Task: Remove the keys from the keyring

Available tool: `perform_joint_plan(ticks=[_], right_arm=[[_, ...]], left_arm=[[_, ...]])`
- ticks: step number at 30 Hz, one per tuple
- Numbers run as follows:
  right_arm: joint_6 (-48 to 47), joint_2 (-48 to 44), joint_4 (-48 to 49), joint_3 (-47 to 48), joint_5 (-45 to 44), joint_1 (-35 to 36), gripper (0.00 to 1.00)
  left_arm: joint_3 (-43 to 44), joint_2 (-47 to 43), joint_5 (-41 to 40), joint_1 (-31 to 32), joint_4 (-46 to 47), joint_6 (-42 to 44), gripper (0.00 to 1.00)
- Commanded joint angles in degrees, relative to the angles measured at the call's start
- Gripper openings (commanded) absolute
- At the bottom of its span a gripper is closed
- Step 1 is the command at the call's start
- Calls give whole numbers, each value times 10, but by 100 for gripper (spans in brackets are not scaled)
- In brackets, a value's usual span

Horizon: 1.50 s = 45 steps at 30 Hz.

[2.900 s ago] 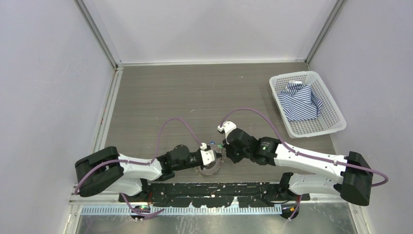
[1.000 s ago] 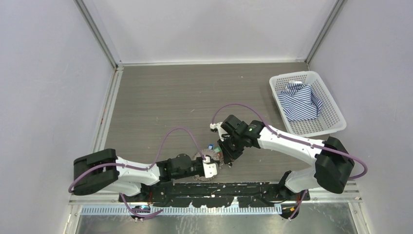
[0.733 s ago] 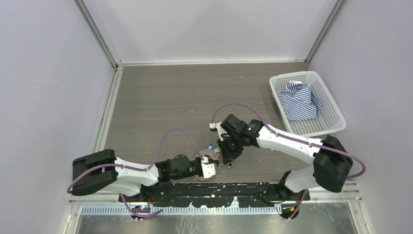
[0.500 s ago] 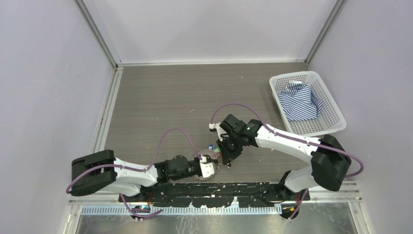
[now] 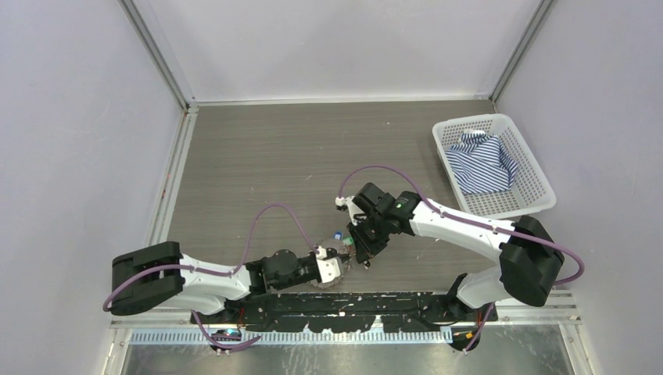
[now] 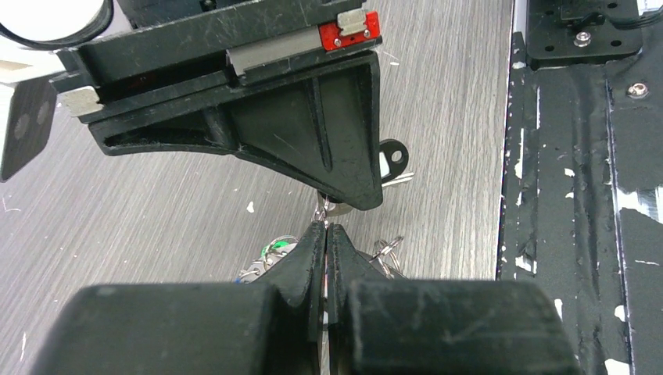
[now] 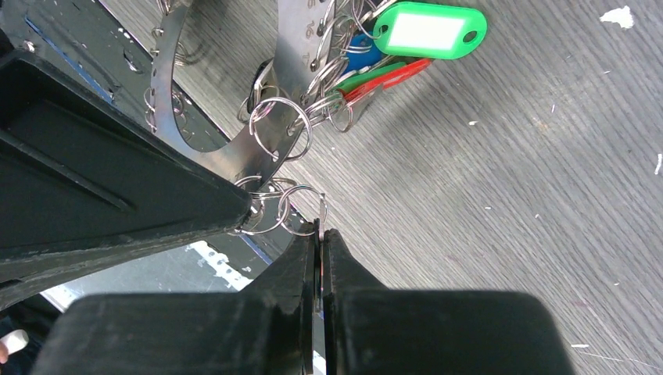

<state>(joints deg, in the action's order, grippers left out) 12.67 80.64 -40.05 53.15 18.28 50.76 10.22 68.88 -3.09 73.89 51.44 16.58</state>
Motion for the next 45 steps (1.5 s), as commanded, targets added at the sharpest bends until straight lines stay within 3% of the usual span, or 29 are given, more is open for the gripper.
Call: perform_joint_plan(ticks=[1,16,24,32,40,45], right_arm=[[8,-2,8,21,-16,-6,1],[19,14,9,25,10,-6,1],[24,-20,-19,36,-132,-20,1],[21,-73,-5,50,-212,-21,1],[15,-110,14,40,-191,-20,1],[3,-126,26,33,-175,-20,1]], left_arm=[[1,-26,4,5,72,-11,0],[-4,-31,-14,4,83,-18,0],[-13,-40,-34,4,63,-34,0],[-9,-18,-31,5,52,-44,0],[12,27,-73,4,74,-50,0],[21,56,-123,-7,156,-59,2]])
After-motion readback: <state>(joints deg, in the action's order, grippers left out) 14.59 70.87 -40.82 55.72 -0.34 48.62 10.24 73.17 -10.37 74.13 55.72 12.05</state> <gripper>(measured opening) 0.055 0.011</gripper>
